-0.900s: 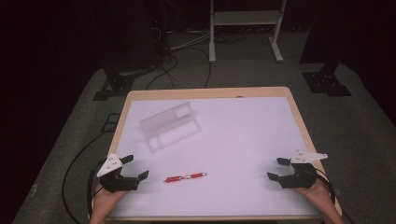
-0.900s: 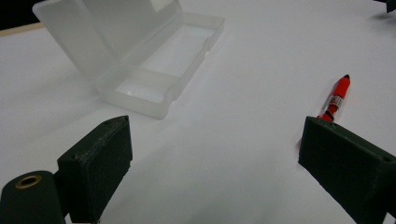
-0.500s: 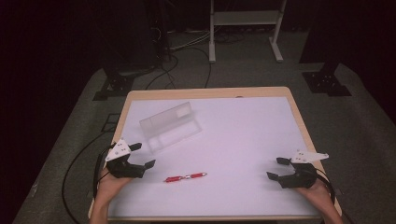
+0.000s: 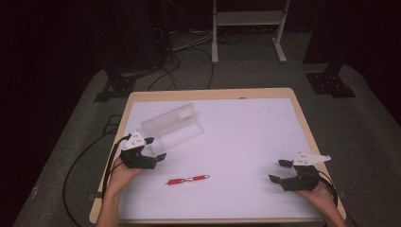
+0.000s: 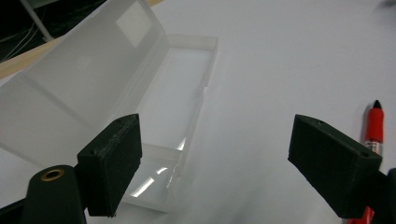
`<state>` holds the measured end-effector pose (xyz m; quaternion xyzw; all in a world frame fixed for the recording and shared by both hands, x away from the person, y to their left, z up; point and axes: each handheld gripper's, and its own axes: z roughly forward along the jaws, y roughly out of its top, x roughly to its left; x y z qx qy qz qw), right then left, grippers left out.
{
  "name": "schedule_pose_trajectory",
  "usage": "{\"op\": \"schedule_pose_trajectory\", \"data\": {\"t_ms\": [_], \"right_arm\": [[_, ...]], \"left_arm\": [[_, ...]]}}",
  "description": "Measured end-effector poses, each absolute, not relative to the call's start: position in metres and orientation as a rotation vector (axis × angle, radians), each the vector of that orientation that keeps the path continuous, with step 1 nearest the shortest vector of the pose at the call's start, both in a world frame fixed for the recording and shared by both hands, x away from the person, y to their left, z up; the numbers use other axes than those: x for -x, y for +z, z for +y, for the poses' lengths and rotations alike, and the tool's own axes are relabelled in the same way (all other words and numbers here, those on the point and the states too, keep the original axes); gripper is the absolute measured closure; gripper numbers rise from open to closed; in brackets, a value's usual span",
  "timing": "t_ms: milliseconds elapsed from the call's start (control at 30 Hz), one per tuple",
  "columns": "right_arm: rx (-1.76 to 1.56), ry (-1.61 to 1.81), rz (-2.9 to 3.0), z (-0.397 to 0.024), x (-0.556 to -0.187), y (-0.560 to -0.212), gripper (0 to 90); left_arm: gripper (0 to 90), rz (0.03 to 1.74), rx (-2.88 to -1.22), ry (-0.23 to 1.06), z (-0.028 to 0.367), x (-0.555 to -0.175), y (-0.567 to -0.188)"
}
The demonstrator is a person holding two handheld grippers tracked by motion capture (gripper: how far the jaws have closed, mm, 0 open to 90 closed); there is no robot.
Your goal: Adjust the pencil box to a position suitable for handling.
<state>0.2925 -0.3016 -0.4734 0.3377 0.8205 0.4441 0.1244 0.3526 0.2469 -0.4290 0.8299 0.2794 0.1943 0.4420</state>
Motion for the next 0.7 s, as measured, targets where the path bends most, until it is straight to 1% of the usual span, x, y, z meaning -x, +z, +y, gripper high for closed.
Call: {"op": "schedule_pose_trajectory", "data": {"t_ms": [33, 133, 167, 200, 267, 300, 600, 700], "right_arm": [[-0.986, 1.291, 2.394, -0.301, -0.293, -0.474, 22.3], [-0.983, 1.288, 2.397, -0.301, -0.293, -0.474, 22.3], [-0.98, 1.288, 2.397, -0.301, -0.293, -0.474, 22.3], [-0.98, 1.288, 2.397, -0.301, -0.293, -0.474, 22.3], [-0.984, 1.295, 2.394, -0.301, -0.293, -0.474, 22.3], [-0.986, 1.296, 2.393, -0.302, -0.293, -0.474, 22.3], [-0.982, 1.299, 2.396, -0.302, -0.292, -0.474, 22.3], [-0.98, 1.303, 2.394, -0.302, -0.292, -0.473, 22.3]], "left_arm": [[16.8, 0.706, -2.1, 0.445, 0.244, -0.359, -0.428], [16.9, 0.688, -2.091, 0.461, 0.24, -0.361, -0.426], [18.2, 0.671, -2.086, 0.479, 0.238, -0.363, -0.423], [18.5, 0.671, -2.086, 0.479, 0.238, -0.363, -0.423], [17.8, 0.684, -2.119, 0.438, 0.233, -0.372, -0.42], [17.9, 0.667, -2.13, 0.452, 0.23, -0.373, -0.418], [17.9, 0.628, -2.138, 0.448, 0.214, -0.389, -0.399], [17.8, 0.596, -2.167, 0.452, 0.209, -0.395, -0.393]]}}
